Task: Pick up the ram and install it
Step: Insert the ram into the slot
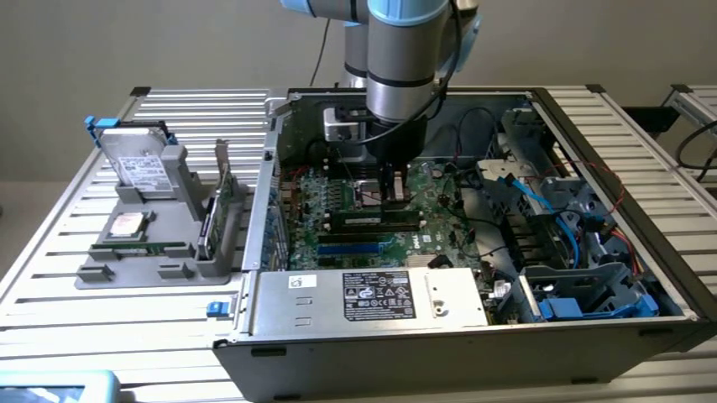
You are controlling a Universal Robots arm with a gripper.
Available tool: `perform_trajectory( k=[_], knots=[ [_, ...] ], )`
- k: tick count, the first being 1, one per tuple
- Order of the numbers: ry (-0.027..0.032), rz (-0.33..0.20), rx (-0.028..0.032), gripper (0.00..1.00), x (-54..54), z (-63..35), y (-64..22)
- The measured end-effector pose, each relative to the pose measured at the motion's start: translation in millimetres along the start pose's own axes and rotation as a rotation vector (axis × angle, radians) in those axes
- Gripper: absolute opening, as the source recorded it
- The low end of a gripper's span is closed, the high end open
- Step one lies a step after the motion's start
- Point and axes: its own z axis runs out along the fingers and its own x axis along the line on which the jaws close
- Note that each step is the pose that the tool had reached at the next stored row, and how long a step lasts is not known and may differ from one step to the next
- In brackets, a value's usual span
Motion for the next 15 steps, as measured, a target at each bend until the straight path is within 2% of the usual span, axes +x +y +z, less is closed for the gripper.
perform_trajectory(
  k=[12,14,15],
  knots=[
    [-0.0002,0.000,0.0001,0.13,-0.3,1.4,0.3],
    [-0.0002,0.000,0.0006,0.15,-0.4,1.3,0.3],
    [-0.0001,0.000,0.0006,0.22,-0.5,0.9,0.2]
  ],
)
